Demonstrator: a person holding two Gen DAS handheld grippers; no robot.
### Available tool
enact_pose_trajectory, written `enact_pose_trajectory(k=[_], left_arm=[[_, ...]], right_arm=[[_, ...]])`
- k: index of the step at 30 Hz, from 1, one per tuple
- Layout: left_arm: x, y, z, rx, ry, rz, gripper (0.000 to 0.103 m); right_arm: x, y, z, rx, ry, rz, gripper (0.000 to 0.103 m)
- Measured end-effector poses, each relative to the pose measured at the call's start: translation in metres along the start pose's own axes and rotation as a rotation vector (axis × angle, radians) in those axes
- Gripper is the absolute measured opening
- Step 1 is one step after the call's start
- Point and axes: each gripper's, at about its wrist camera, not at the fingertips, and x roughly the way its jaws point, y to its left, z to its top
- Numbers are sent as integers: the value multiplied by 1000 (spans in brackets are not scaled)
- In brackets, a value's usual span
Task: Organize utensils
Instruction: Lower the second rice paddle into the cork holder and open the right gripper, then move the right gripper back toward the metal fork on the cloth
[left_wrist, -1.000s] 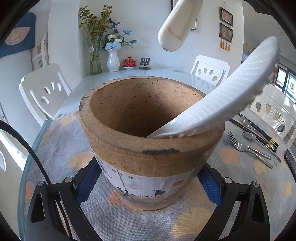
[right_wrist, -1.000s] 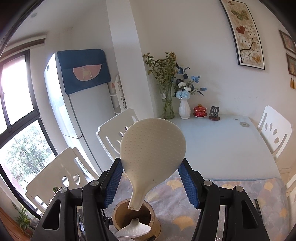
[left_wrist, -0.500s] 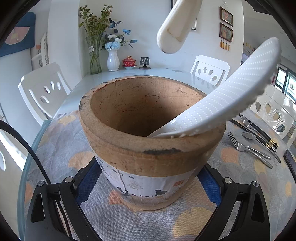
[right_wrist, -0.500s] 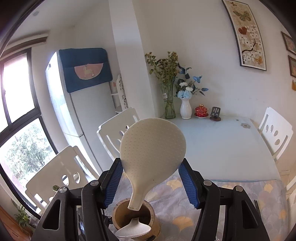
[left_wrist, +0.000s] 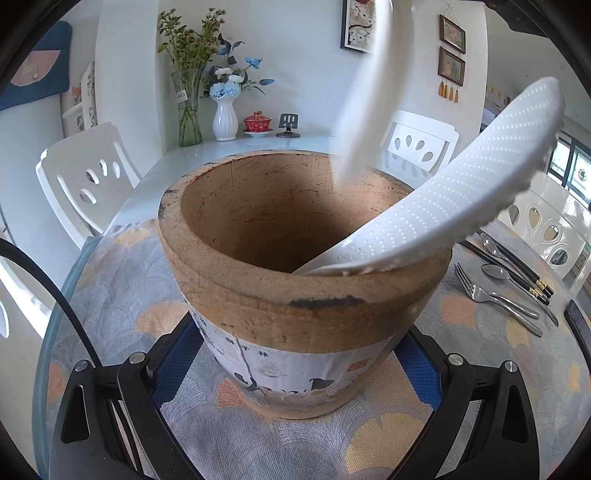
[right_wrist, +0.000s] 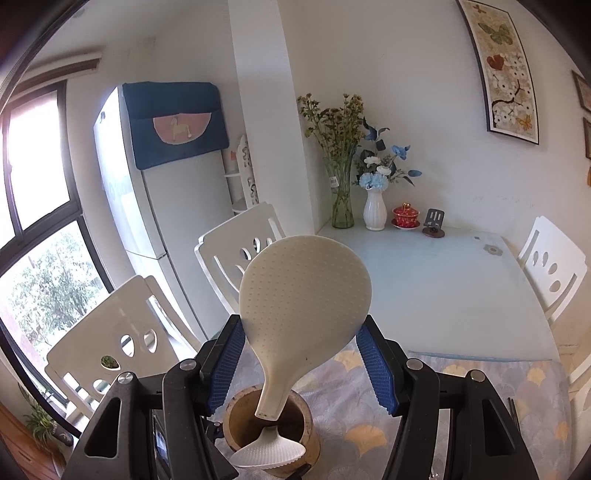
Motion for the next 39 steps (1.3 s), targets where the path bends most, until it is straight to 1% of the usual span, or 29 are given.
enact_pose_trajectory(k=[1,3,5,11,18,21,26,31,33,35,37,39], left_arm=[[0,0,0,2,0,1,99],[1,0,0,4,5,-2,99],[1,2,0,-1,1,-3,99],[2,3,0,3,3,-2,99],[1,1,0,6,2,2,99],[1,1,-1,5,3,1,99],[1,-2,0,13,9,10,99],[0,-6,-1,25,8,28,99],[0,-6,-2,23,10,25,99],[0,-7,-2,20,13,18,99],[-1,-4,-2,14,15,4,98],[-1,0,-1,0,19,-15,98]], right_arm=[[0,0,0,-2,1,-2,64],[-2,0,0,-5,-3,4,77],[-7,-1,-1,-7,-18,17,80],[-16,-9,-4,6,-27,5,80],[-24,-38,-17,84,-11,-9,83],[-27,-52,-26,97,12,-64,87],[-35,-69,-39,96,31,-96,87],[-43,-76,-54,95,27,-159,87],[-45,-82,-60,82,46,-205,87],[-44,-86,-65,47,84,-250,87],[-42,-92,-72,23,134,-264,87],[-44,-101,-81,33,169,-260,87]])
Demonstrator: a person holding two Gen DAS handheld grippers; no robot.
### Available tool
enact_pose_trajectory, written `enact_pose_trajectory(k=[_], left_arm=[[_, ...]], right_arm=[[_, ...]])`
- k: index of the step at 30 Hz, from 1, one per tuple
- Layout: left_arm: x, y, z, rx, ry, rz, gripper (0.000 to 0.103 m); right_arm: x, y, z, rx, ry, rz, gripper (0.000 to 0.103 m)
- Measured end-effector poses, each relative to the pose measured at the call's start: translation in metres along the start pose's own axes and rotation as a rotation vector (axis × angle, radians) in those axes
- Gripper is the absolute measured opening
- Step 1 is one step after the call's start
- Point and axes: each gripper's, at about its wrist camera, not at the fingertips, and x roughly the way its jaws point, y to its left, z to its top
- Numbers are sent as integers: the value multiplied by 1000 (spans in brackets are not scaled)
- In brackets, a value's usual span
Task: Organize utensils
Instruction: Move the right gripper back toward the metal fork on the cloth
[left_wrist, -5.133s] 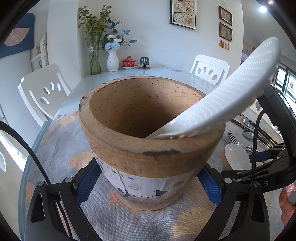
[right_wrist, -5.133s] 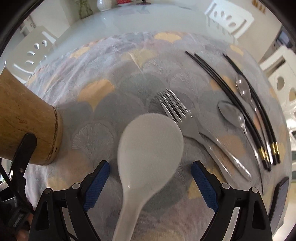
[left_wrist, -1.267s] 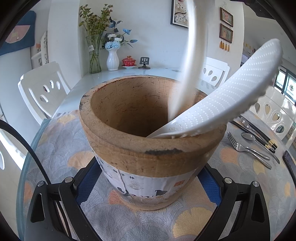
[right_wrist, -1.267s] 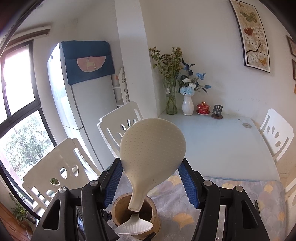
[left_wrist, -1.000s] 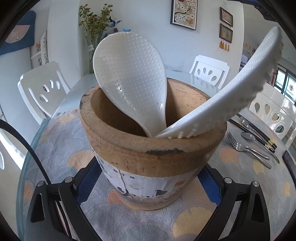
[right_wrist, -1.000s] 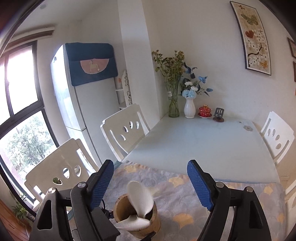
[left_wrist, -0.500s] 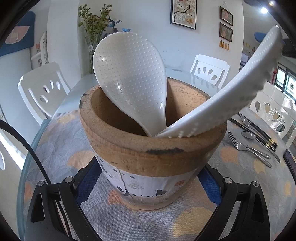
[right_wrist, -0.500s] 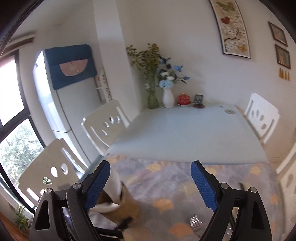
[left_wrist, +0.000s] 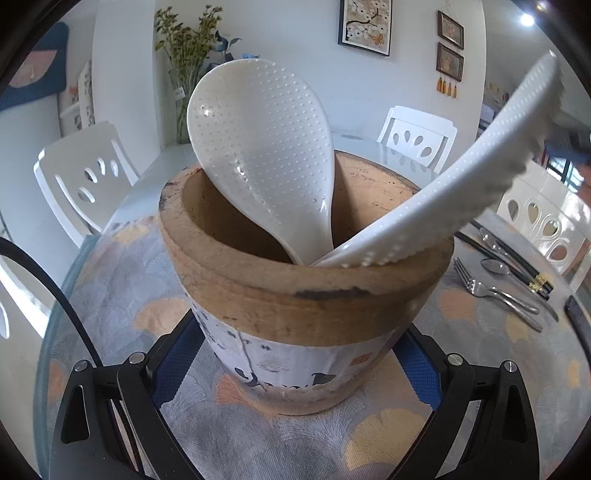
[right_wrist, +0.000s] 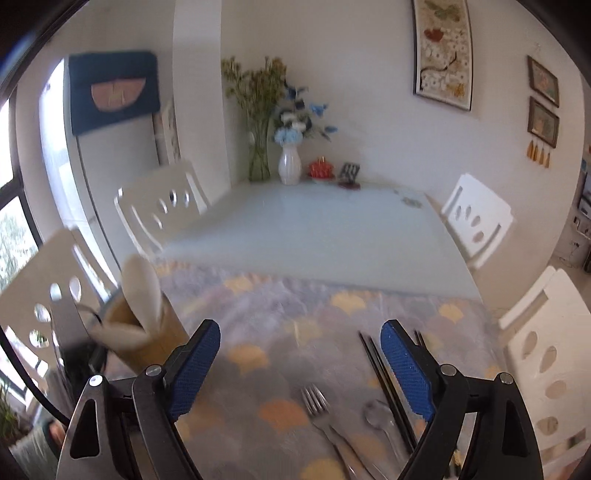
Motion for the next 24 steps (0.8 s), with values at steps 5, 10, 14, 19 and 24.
enact_pose_trajectory(k=[5,10,14,19,24], left_arm=[[2,-4,1,17,9,14,98],[3,-6,0,27,22,23,98],[4,-9,0,36,26,36,98],[4,-9,1,37,27,38,98],[4,-9,1,31,28,34,98]], right_arm=[[0,-23,-16,20,47,-8,87],[6,-39,-27,37,113,16,87],[18,-45,-36,37,180,42,87],[37,-45,-43,57,238,105,87],[63,-46,-51,105,310,154,87]])
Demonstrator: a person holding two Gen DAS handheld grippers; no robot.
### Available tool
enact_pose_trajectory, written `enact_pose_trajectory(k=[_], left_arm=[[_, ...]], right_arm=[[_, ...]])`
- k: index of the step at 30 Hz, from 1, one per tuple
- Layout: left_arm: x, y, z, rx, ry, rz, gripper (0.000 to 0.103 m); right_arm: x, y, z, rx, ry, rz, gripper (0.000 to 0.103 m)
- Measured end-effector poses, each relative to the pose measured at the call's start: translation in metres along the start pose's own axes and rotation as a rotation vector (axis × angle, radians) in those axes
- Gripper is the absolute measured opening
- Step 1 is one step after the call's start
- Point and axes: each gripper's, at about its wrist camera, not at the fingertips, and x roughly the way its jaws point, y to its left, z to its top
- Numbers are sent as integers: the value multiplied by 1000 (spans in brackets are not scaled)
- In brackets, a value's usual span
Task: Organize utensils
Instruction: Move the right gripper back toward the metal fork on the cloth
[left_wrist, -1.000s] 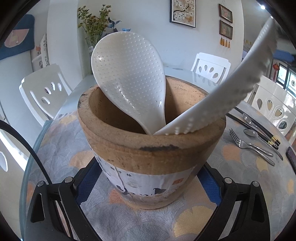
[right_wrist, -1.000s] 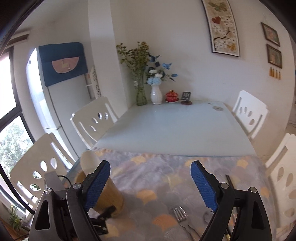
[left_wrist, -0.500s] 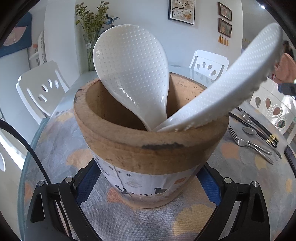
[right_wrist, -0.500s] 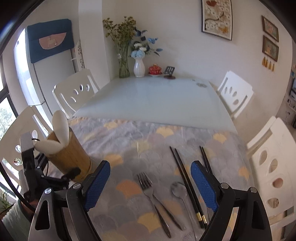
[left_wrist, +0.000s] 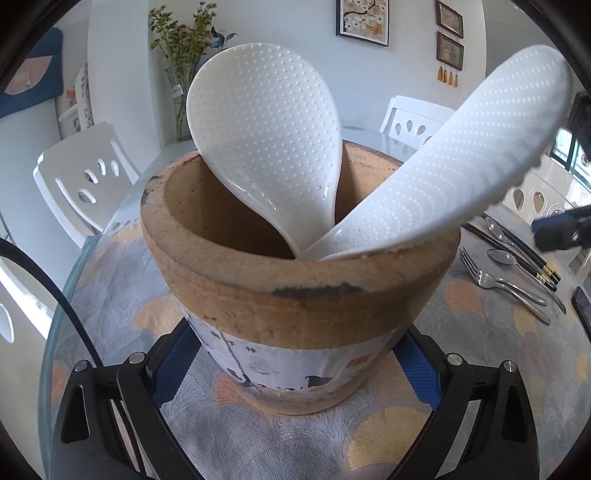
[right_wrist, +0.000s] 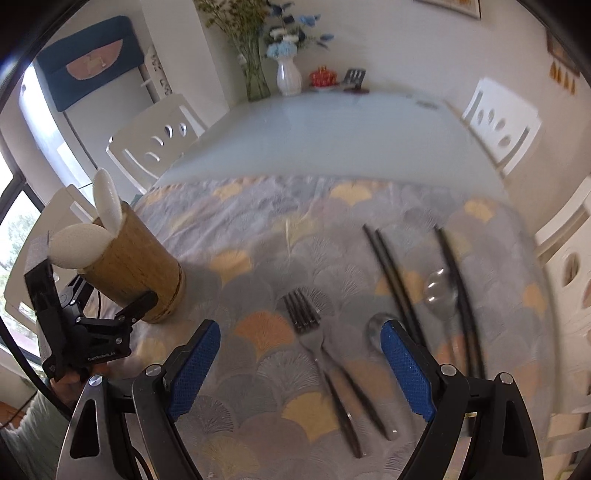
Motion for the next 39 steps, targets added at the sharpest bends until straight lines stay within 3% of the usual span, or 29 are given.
enact_pose_trajectory(k=[2,5,8,20,35,39], left_arm=[[0,1,0,-2,0,0,98],[1,3,0,-4,0,0,98],[1,3,0,-3,0,1,98],[0,4,1,-1,-2,5,98],[0,8,2,-7,1,-5,98],[0,8,2,-7,1,-5,98]], right_arm=[[12,-3,-2,20,36,19,84],[32,-8,-6,41,107,29,60],[49,-10,-12,58,158,40,47],[65,-2,-11,-1,143,-24,32],[75,15,-15,-35,163,-27,32],[76,26,-16,-49,179,20,32]])
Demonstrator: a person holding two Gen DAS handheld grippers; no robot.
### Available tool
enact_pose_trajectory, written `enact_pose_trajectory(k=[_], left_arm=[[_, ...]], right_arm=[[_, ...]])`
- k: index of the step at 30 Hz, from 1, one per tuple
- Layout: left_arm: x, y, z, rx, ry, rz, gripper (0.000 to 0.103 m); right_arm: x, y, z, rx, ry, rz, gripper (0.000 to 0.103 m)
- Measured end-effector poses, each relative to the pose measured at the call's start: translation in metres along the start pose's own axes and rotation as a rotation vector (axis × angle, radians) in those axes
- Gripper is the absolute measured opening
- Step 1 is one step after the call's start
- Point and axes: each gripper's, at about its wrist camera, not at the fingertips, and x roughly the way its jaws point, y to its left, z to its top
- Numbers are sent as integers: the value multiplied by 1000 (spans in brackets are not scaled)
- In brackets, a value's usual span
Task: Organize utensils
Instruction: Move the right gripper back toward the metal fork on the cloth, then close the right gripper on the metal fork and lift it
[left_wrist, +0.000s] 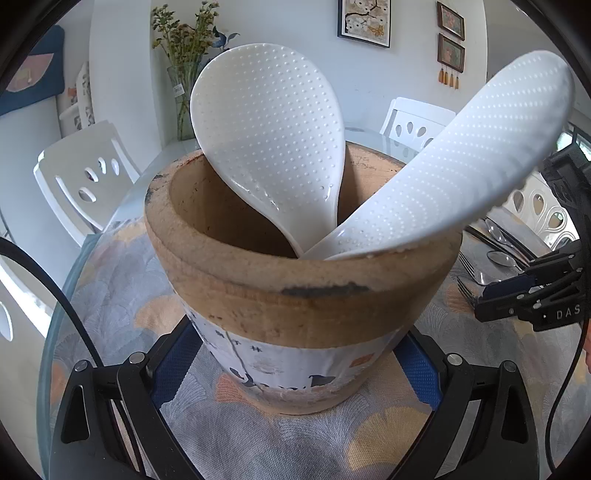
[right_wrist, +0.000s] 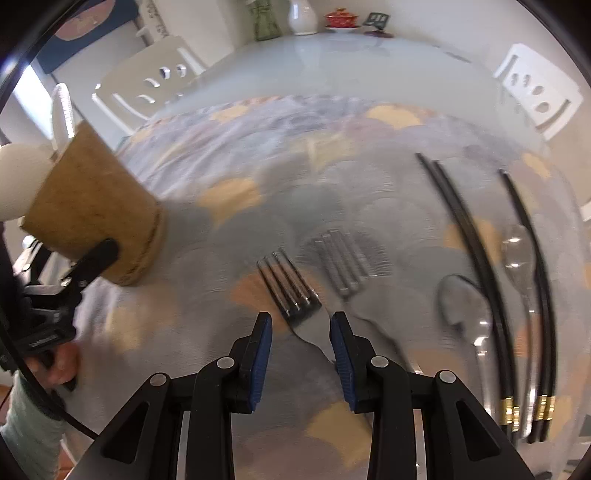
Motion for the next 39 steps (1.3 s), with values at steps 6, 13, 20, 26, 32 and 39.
enact_pose_trajectory(k=[6,13,20,26,32,39], left_arm=[[0,0,1,1,-3,4,98],[0,0,0,1,-3,3,98],[0,0,0,2,-3,4,98],[0,0,0,2,-3,4,98],[0,1,0,2,-3,3,98],[0,0,0,2,-3,3,98]], right_arm=[[1,6,2,-43,24,-25,34],[14,23,12,-150,21,-79,47],[16,22,16,-176,5,-65,51],[16,30,14,-230,-14,-103,33],[13,25,14,-203,-49,-116,23],[1,21,11,-170,-72,-77,21]])
